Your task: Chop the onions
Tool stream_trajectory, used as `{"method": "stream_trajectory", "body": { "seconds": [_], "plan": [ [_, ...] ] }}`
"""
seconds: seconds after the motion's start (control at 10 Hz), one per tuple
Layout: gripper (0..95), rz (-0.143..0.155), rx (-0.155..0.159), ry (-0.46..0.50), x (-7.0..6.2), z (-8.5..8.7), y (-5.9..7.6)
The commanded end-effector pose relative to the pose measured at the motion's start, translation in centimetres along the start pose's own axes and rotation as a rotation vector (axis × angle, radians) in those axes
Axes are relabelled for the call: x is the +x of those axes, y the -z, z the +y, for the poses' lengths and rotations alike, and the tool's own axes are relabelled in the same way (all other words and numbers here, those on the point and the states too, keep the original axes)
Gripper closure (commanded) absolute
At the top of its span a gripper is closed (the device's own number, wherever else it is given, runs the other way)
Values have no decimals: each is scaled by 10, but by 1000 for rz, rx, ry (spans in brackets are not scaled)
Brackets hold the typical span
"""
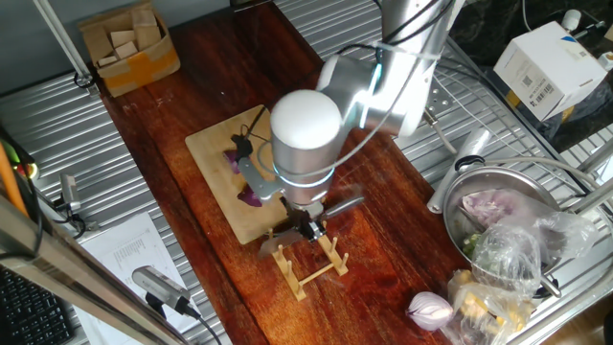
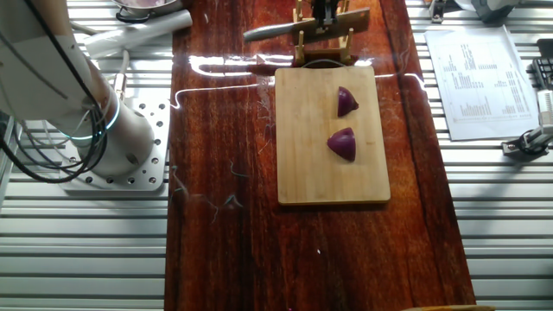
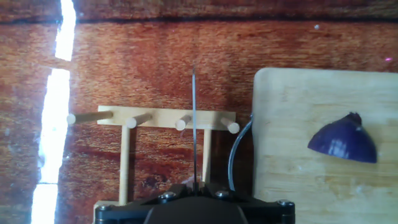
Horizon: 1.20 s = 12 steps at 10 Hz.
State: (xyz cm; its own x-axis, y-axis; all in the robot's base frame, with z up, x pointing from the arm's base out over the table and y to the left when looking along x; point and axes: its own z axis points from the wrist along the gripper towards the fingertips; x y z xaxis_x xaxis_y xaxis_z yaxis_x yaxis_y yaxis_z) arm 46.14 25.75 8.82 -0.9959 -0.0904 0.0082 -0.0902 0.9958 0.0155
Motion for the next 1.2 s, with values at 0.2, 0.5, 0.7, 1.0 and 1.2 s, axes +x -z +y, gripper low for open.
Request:
{"method": "stream_trajectory", "body": {
  "seconds": [0.2,0.5,0.7,1.0,1.2],
  "plan": [
    [950,53,-28,-10,-9,-7,28],
    [950,70,-36,-17,-9,-8,24],
    [950,103,-42,-21,-8,-8,28],
    [950,191,-53,-38,-3,-5,43],
    [950,248,-64,-41,6,-5,45]
  ]
}}
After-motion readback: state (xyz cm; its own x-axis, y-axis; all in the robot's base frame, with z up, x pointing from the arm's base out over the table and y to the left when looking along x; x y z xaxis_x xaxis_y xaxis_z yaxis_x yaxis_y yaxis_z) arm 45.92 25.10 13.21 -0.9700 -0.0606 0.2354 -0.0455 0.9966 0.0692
